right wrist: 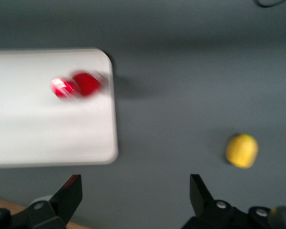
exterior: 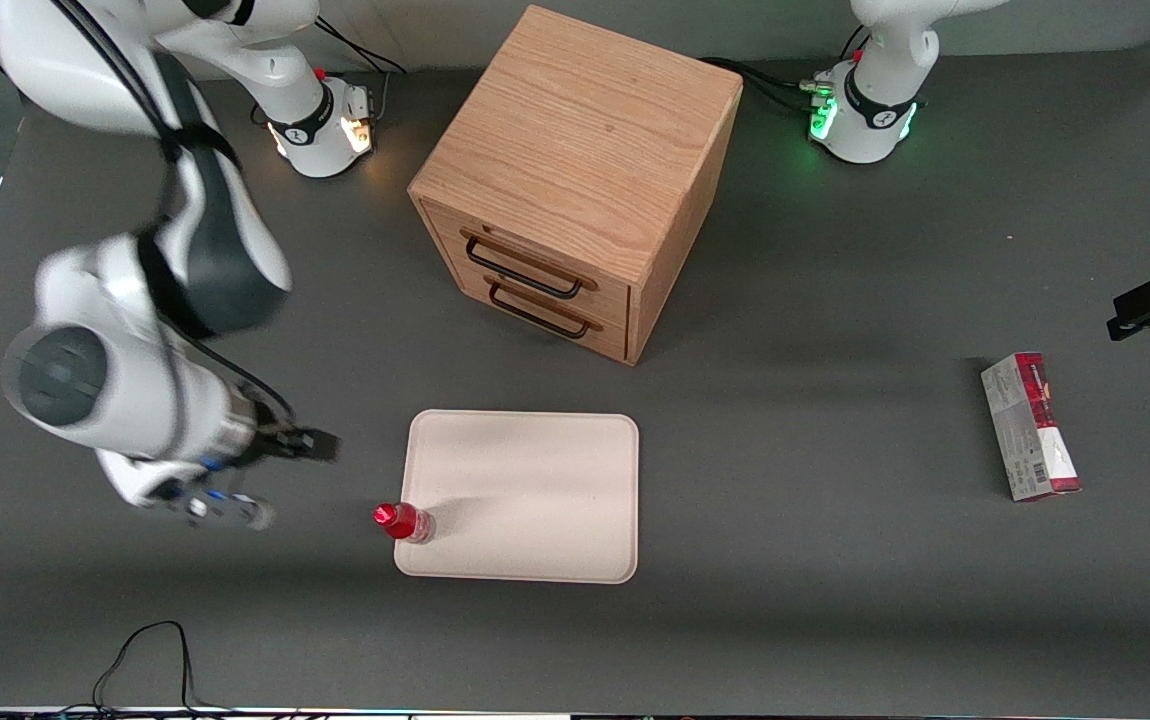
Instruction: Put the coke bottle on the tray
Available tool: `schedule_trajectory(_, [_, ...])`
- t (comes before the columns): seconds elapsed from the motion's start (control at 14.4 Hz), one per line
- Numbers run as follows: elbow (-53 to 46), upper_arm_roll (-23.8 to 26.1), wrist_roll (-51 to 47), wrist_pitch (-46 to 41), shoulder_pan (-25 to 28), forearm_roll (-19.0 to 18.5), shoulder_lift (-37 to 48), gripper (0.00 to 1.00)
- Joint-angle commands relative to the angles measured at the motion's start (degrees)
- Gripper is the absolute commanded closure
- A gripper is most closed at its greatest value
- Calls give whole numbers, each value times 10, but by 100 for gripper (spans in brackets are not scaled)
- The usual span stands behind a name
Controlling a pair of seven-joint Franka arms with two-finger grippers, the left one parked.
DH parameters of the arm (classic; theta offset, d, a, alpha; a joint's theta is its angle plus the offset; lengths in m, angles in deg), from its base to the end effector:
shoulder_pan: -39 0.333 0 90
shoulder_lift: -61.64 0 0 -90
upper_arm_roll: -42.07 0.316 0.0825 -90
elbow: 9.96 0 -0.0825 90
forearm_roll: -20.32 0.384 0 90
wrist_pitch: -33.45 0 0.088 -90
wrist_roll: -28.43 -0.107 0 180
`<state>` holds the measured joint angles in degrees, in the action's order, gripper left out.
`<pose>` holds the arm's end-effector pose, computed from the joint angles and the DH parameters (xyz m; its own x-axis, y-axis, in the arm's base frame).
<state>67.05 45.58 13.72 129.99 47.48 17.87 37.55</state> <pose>0.6637 0.1293 0.4816 0.9963 -0.0464 -0.0719 -0.0439 -0.9984 0.0364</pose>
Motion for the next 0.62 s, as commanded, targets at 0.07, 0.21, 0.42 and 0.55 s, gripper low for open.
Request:
schedule_trajectory(0.07, [301,-60,135,50,-16,22,260,0])
schedule_trajectory(0.21, [329,-68,147,43,-17,23,309,0])
schedule_trajectory(0.42, [266,-72,148,-31,-13,23,301,0])
schedule_trajectory(0.55, [237,-78,149,-50,3,23,290,0])
